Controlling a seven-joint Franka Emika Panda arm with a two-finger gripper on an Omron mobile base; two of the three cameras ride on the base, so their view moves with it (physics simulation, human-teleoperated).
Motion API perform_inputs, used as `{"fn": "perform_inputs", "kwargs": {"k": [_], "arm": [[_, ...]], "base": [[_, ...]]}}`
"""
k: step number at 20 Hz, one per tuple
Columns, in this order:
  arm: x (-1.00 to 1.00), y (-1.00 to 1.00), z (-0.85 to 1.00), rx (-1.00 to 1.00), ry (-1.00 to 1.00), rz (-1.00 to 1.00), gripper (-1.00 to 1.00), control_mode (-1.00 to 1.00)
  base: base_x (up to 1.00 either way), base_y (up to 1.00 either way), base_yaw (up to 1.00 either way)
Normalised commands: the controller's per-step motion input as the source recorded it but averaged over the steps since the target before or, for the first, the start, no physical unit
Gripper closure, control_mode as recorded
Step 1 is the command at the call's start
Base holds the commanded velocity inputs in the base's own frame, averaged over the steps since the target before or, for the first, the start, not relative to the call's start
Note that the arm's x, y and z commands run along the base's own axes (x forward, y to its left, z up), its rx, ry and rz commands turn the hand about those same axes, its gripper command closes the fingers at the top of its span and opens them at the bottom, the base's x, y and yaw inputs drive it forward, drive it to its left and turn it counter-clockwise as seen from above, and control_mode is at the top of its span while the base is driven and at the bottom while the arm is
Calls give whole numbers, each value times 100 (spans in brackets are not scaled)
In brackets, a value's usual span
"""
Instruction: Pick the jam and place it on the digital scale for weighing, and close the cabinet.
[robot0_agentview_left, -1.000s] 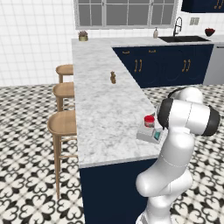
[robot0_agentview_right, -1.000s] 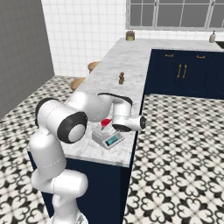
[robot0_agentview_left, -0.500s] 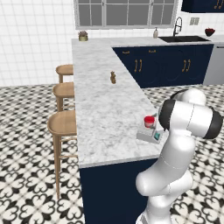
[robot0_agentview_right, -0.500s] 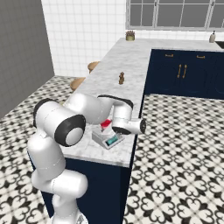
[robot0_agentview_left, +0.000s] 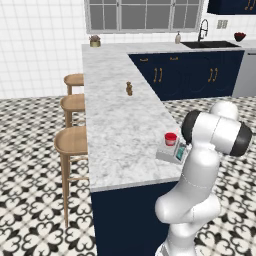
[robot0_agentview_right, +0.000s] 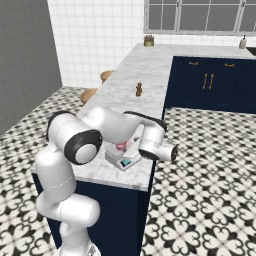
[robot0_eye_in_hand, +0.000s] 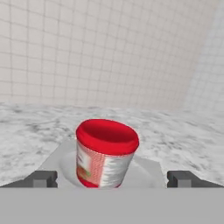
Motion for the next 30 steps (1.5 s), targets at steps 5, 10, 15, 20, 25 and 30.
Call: {"fn": "perform_inputs", "kwargs": {"k": [5, 10, 15, 20, 25, 30], "arm": [[-87, -7, 56, 2, -35, -1, -100, -100], [-84, 0, 96, 0, -27, -3, -100, -100], [-60, -1, 75, 6, 5, -33, -100, -100], [-50, 1, 44, 28, 22, -55, -100, -100], [-27, 27, 90, 14, 29, -37, -100, -100], [-24, 39, 61, 8, 45, -32, -100, -100]], "base": [[0, 0, 0], [0, 0, 0], [0, 0, 0], [0, 0, 0], [0, 0, 0], [0, 0, 0]]}}
